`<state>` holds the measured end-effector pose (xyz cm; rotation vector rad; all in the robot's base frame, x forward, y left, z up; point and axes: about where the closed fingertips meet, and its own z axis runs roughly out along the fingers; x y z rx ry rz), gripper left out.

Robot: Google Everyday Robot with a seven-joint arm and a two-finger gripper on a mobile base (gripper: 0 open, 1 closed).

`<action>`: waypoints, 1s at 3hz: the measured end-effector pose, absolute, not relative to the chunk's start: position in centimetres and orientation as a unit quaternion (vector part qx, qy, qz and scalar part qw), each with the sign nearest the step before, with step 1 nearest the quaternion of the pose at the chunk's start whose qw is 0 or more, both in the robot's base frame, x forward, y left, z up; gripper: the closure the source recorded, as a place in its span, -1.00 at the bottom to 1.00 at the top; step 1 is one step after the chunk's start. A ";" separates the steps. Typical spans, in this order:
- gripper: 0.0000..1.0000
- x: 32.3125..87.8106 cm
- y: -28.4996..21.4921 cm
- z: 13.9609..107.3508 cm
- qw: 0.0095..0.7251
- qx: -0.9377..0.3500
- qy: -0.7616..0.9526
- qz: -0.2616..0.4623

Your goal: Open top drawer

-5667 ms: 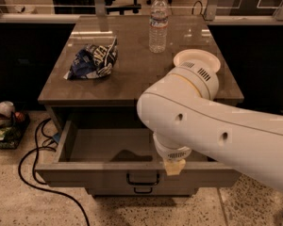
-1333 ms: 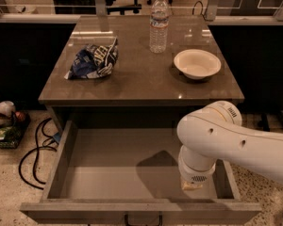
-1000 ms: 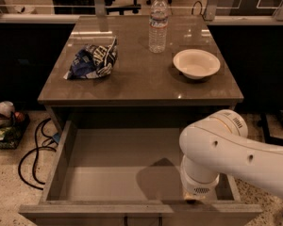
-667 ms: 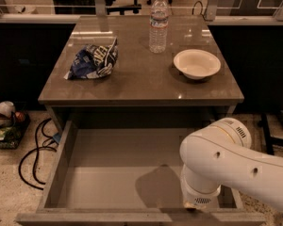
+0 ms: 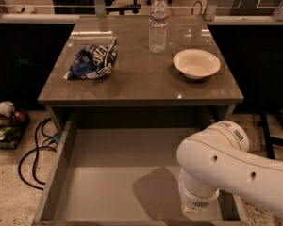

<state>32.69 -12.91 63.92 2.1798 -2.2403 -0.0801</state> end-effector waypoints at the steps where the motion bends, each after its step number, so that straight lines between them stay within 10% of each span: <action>1: 0.19 32.7 -12.9 64.0 0.007 0.697 -0.716 -0.024; 3: -0.73 32.6 -13.0 64.1 0.007 0.697 -0.716 -0.022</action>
Offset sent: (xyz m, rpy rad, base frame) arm -0.0002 -0.0002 0.0006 -0.0012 -0.0017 0.0002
